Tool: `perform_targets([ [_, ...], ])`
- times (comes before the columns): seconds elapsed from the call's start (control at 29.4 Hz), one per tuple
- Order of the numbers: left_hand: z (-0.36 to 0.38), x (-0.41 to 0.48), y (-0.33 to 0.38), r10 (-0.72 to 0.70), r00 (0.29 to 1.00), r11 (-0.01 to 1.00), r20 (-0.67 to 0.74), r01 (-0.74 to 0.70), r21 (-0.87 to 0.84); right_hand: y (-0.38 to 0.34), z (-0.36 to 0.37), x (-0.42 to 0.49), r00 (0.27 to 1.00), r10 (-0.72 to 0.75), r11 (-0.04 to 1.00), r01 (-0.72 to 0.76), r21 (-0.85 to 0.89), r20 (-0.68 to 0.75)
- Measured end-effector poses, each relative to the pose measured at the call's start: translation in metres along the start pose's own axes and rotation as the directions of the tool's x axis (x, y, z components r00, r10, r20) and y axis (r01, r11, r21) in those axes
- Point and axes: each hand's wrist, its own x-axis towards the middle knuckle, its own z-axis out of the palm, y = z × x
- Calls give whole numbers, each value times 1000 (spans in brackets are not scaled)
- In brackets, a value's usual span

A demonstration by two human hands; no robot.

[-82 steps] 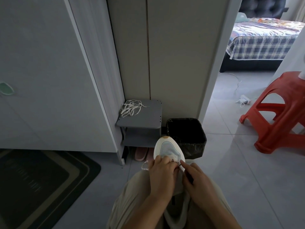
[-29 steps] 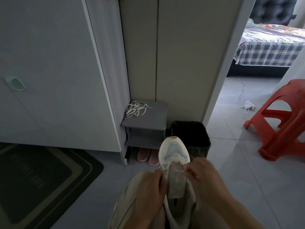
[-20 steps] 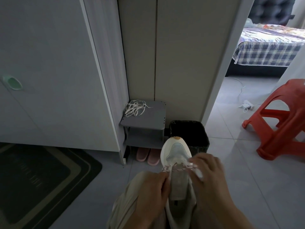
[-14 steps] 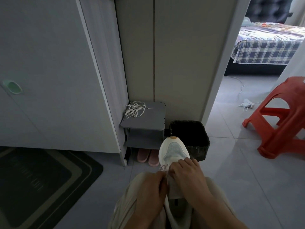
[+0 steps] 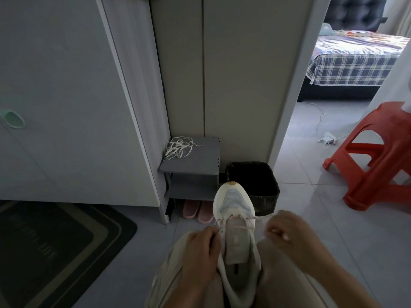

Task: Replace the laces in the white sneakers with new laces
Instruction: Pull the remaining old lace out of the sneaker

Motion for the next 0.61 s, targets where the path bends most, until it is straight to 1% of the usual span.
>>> perform_targets([
  [0.03,1,1,-3,-14,1000,1000,-12,14,-21,17,-15,-10,989,122,992,-119,44,-79],
  [0.07,2,2,-5,-17,1000,999,-20,16,-33,33,-27,-20,959,247,966,-233,113,-138],
  [0.1,4,2,-6,-16,1000,999,-21,15,-43,47,-36,-30,916,360,927,-329,179,-179],
  [0.14,3,2,-6,-17,1000,998,-16,16,-61,57,-38,-36,874,438,894,-401,200,-208],
  [0.17,3,2,-5,-23,1000,996,-10,22,-81,58,-37,-38,844,495,866,-459,200,-208],
  [0.24,1,2,-1,-42,999,990,5,42,-132,48,-24,-34,830,524,850,-494,182,-194],
  [0.27,1,2,0,-56,998,988,22,59,-143,38,-15,-28,839,503,863,-475,172,-207],
  [0.31,1,2,1,-68,997,988,41,73,-136,24,-6,-21,859,449,894,-428,137,-245],
  [0.34,0,3,1,-78,995,989,61,85,-124,9,3,-13,893,358,934,-343,102,-271],
  [0.37,-1,3,0,-83,994,990,76,91,-112,-6,14,-5,936,255,967,-247,61,-241],
  [0.41,-2,3,0,-91,991,990,94,100,-103,-20,25,4,977,138,990,-141,-7,-163],
  [0.44,-3,4,0,-97,989,989,114,109,-101,-34,36,12,996,67,992,-71,-101,-52],
  [0.48,-4,3,2,-106,986,987,129,120,-105,-41,48,18,998,36,979,-27,-204,43],
  [0.51,-6,2,4,-113,984,985,135,128,-112,-48,53,24,997,19,971,-2,-240,71],
  [0.54,-9,1,7,-117,983,984,138,133,-119,-51,53,28,996,24,970,-2,-243,88],
  [0.58,-11,1,9,-121,983,982,139,139,-125,-51,51,30,995,25,978,-4,-211,96],
  [0.61,-13,1,11,-133,981,980,138,151,-132,-50,49,32,995,10,991,4,-135,103],
])
